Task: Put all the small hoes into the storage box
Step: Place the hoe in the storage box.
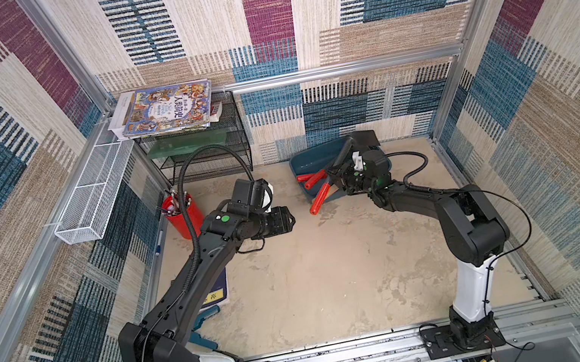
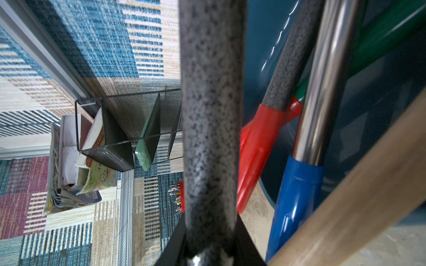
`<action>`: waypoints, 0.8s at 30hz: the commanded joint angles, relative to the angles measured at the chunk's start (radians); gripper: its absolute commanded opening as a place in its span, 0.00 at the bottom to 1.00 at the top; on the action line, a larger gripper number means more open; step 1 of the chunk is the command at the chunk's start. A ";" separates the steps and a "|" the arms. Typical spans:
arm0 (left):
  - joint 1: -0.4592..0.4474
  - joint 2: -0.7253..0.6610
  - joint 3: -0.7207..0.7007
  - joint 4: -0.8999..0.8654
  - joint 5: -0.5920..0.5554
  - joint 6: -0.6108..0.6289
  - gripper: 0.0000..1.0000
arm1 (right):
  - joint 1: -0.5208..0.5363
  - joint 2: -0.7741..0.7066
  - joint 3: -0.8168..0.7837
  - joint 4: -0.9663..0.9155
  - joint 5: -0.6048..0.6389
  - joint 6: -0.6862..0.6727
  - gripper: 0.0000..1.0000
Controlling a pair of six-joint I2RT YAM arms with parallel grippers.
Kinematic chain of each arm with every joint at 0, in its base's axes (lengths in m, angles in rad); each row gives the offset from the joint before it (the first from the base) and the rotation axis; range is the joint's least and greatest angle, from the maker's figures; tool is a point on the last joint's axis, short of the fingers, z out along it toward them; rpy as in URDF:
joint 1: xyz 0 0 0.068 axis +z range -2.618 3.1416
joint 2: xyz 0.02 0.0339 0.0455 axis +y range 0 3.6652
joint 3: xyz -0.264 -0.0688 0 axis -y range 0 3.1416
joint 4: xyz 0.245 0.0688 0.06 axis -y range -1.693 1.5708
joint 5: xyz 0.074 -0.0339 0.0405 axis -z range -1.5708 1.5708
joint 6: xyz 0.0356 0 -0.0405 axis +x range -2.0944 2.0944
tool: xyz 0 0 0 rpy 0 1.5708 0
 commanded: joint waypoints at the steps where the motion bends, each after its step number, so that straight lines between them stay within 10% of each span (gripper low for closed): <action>1: 0.000 -0.014 -0.011 0.013 0.006 -0.002 0.66 | -0.007 0.028 0.052 0.121 -0.022 0.014 0.00; 24: 0.005 -0.040 -0.046 0.011 0.016 -0.004 0.66 | -0.037 0.278 0.218 0.344 0.001 0.256 0.02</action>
